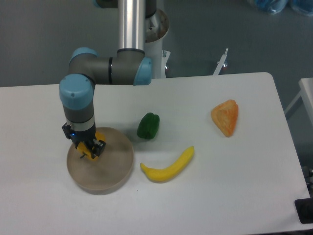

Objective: Pick up the yellow pepper from the plate
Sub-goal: 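Lift the yellow pepper off the plate toward the banana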

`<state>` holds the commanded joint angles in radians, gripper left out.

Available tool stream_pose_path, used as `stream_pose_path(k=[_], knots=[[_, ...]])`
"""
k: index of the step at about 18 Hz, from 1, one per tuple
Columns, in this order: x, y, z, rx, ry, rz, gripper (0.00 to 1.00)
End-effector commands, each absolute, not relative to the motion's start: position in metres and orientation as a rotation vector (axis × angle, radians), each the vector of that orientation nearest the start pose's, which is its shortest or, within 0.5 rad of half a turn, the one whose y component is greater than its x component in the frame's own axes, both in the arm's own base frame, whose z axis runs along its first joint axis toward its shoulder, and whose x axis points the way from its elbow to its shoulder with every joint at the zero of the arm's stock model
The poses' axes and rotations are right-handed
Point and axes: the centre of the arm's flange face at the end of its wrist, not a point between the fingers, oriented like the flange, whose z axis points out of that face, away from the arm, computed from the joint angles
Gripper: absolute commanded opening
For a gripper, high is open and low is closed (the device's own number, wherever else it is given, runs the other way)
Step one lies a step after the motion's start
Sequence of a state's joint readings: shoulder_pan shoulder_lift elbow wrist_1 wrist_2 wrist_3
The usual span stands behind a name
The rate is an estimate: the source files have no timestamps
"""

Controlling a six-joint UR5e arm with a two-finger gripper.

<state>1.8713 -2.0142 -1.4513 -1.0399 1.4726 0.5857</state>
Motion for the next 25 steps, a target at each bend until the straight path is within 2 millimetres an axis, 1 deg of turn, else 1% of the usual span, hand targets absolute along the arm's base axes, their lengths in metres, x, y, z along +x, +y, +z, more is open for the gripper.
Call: stream_pose_path(k=[1,5,8,10,12,15,16,18,19,22,23,24,25], knots=[[-0.070,0.685,0.352,-2.881,0.447,0.004,0.13],[-0.117,0.683,0.385,-2.865,0.421,0.040,0.15],[-0.154,0.671,0.407,-2.843,0.411,0.082,0.15],[-0.179,0.659,0.412,-2.864,0.397,0.077,0.15],[-0.197,0.650,0.414,-2.879,0.460,0.066,0.15],[-0.236,0.635,0.427,-2.908,0.436,0.056,0.15],[-0.255,0.625,0.429,-2.941,0.487,0.019,0.15],[-0.275,0.614,0.430,-2.977,0.621,-0.057,0.15],[-0.283,0.613,0.431,-2.980,0.652,-0.069,0.15],[-0.317,0.612,0.427,-2.984,0.636,-0.068,0.16],[-0.319,0.614,0.426,-2.983,0.668,-0.068,0.16],[-0.332,0.614,0.414,-3.032,0.808,-0.007,0.16],[-0.338,0.615,0.406,-3.032,0.879,0.002,0.16]])
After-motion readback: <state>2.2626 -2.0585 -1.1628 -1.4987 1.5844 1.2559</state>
